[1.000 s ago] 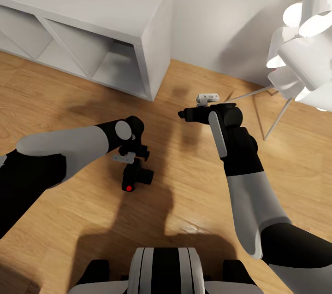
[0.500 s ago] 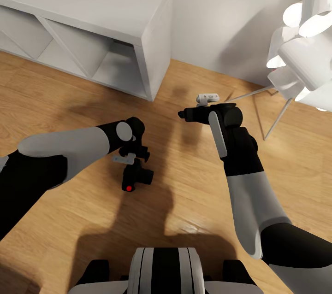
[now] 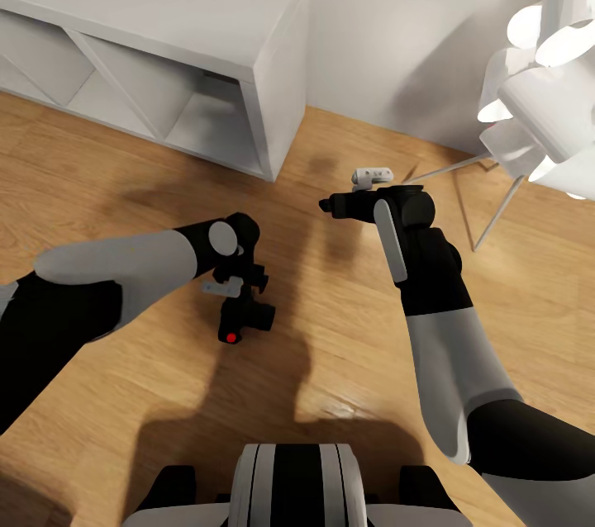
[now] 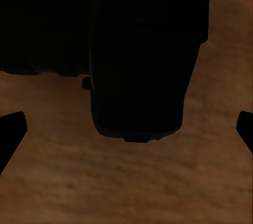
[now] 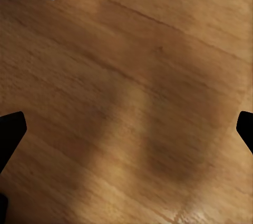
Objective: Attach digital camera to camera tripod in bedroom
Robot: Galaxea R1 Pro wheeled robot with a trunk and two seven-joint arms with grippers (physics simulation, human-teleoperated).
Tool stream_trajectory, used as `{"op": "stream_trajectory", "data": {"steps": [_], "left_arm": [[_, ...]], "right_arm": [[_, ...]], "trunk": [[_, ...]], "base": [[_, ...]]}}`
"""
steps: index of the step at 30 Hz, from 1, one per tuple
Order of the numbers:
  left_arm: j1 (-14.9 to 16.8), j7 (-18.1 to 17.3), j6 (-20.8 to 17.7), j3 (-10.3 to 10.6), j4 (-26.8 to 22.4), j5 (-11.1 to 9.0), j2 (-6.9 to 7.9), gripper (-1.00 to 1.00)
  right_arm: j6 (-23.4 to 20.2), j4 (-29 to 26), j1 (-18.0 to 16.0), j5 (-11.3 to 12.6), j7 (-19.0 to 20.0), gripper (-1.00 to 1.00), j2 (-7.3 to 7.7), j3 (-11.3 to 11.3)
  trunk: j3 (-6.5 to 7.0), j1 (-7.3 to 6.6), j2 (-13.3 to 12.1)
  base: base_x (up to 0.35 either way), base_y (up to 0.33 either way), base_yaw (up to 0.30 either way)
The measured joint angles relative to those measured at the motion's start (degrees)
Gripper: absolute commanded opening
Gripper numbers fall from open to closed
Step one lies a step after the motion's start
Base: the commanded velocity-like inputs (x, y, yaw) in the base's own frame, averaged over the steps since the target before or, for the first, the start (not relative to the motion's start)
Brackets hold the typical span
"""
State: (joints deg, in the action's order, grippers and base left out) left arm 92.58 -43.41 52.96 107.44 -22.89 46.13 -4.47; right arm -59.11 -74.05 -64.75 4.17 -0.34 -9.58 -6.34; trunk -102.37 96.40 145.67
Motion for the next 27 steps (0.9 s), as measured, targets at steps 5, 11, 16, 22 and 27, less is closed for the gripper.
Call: {"op": "stream_trajectory", "data": {"steps": [5,11,16,22,27], "left_arm": [[-0.73,0.01,0.0,0.05,0.33,0.05,0.02,1.0],[-1.69,0.03,0.0,0.03,1.16,0.16,-0.05,1.0],[-1.99,0.03,0.0,0.02,1.39,0.19,-0.09,1.0],[-2.2,0.04,0.0,0.02,1.53,0.25,-0.15,1.0],[-2.23,0.04,0.0,0.02,1.57,0.28,-0.17,1.0]], "right_arm": [[0.0,0.0,0.0,0.0,0.01,1.0,0.0,0.0],[0.01,0.0,0.0,0.0,0.04,1.0,0.0,0.0],[0.01,0.0,0.0,0.0,0.05,1.0,0.0,0.0],[0.01,0.0,0.0,0.0,0.02,1.0,0.0,0.0],[0.01,0.0,0.0,0.0,0.01,1.0,0.0,0.0]], "trunk": [[0.0,0.0,0.0],[0.0,0.0,0.0],[0.0,0.0,0.0],[0.0,0.0,0.0],[0.0,0.0,0.0]], "base": [[0.0,0.0,0.0],[0.0,0.0,0.0],[0.0,0.0,0.0],[0.0,0.0,0.0],[0.0,0.0,0.0]]}}
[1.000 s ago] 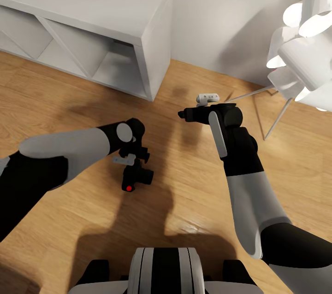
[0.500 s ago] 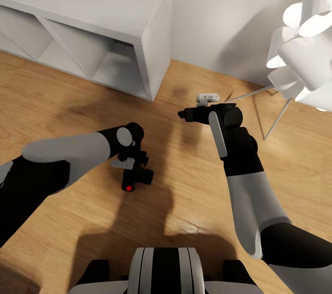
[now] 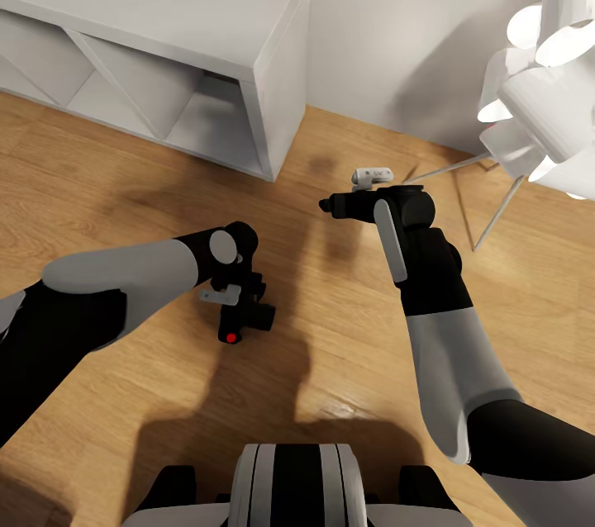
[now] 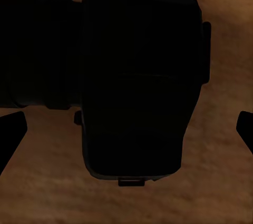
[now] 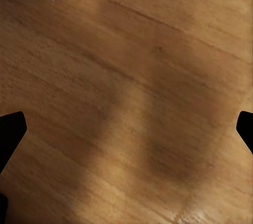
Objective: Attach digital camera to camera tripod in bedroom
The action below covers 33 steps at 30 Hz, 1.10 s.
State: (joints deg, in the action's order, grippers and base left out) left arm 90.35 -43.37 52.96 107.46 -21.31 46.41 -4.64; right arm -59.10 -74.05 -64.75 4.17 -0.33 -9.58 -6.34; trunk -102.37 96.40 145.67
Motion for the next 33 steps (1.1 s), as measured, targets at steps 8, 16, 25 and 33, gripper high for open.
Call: {"op": "stream_trajectory", "data": {"steps": [8,16,25,33], "left_arm": [[-0.06,0.34,0.0,0.01,0.04,0.07,-0.02,1.0],[-0.11,0.93,-0.01,0.05,0.06,0.14,-0.02,1.0],[-0.55,1.41,-0.01,0.02,0.11,1.07,-0.03,1.0],[-1.11,1.92,-0.01,0.02,0.6,1.95,-0.04,1.0]], "right_arm": [[0.0,0.0,0.0,0.0,0.0,1.0,0.0,0.0],[0.0,0.0,0.0,0.0,0.0,1.0,0.0,0.0],[0.0,0.0,0.0,0.0,0.02,1.0,0.0,0.0],[0.0,0.0,0.0,0.0,0.04,1.0,0.0,0.0]], "trunk": [[0.0,0.0,0.0],[0.0,0.0,0.0],[0.0,0.0,0.0],[0.0,0.0,0.0]], "base": [[0.0,0.0,0.0],[0.0,0.0,0.0],[0.0,0.0,0.0],[0.0,0.0,0.0]]}}
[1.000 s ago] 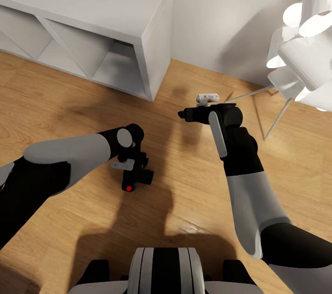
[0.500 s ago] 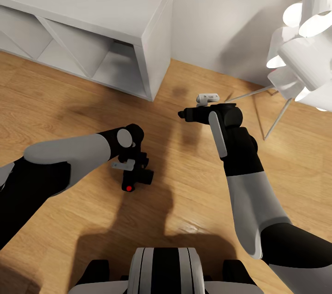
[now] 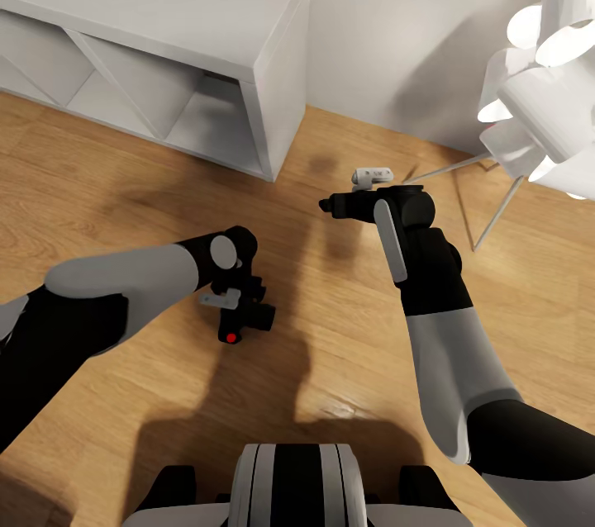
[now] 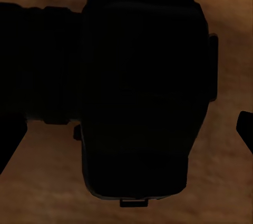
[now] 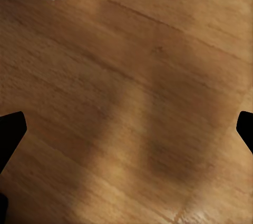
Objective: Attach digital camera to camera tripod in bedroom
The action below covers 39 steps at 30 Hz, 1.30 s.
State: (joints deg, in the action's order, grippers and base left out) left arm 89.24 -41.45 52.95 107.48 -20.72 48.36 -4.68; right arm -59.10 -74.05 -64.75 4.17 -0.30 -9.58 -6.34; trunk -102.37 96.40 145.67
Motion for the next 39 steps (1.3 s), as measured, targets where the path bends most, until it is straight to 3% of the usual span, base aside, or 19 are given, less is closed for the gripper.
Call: {"op": "stream_trajectory", "data": {"steps": [33,34,36,39], "left_arm": [[-1.0,2.08,0.31,0.14,1.74,3.13,-0.07,1.0],[-0.99,2.09,0.34,0.17,1.74,3.18,-0.07,-1.0],[-1.61,2.2,-0.4,-0.44,1.68,1.68,-0.1,-1.0],[-1.56,2.16,-0.11,-0.2,1.71,2.32,-0.08,-1.0]], "right_arm": [[0.0,0.0,0.0,0.0,-0.03,1.0,0.0,0.0],[0.0,0.0,0.0,0.0,-0.02,1.0,0.0,0.0],[0.0,0.0,0.0,0.0,-0.01,1.0,0.0,0.0],[0.0,0.0,0.0,0.0,-0.03,1.0,0.0,0.0]], "trunk": [[0.01,-0.02,0.01],[0.01,-0.02,0.01],[0.01,-0.02,0.01],[0.01,-0.02,0.01]], "base": [[0.0,0.0,0.0],[0.0,0.0,0.0],[0.0,0.0,0.0],[0.0,0.0,0.0]]}}
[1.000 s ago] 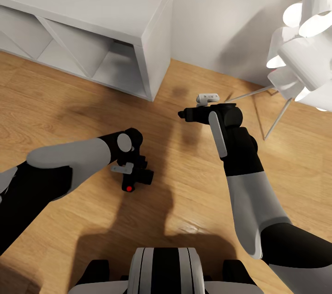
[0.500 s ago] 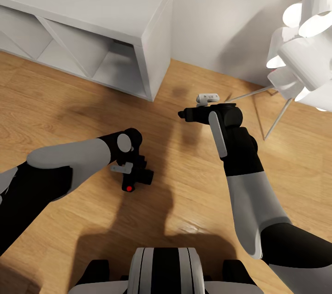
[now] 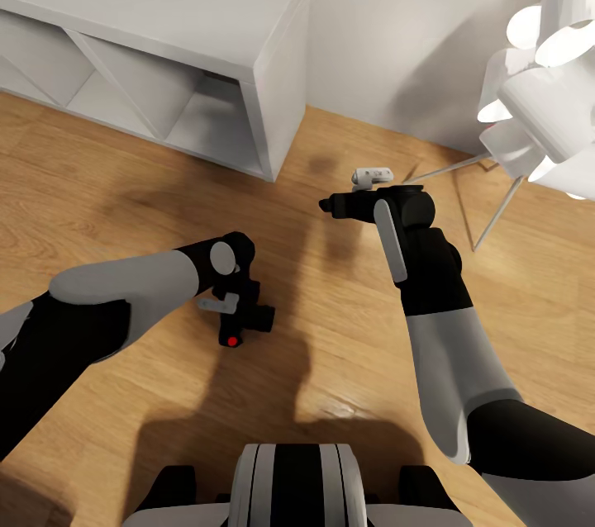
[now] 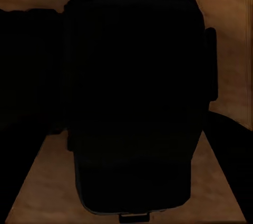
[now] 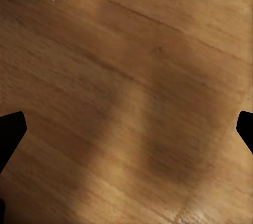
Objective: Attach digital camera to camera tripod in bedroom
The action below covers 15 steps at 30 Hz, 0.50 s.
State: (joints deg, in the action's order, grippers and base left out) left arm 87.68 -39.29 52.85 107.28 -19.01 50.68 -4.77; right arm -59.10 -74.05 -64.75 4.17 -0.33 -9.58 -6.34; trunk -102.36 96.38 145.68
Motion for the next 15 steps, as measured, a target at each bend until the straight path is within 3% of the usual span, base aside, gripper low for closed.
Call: {"op": "stream_trajectory", "data": {"steps": [15], "left_arm": [[-0.09,-0.04,0.38,0.26,0.05,0.94,-0.03,-1.0]], "right_arm": [[0.0,0.0,0.0,0.0,0.0,1.0,0.0,0.0]], "trunk": [[0.0,0.0,0.0]], "base": [[0.0,0.0,0.0]]}}
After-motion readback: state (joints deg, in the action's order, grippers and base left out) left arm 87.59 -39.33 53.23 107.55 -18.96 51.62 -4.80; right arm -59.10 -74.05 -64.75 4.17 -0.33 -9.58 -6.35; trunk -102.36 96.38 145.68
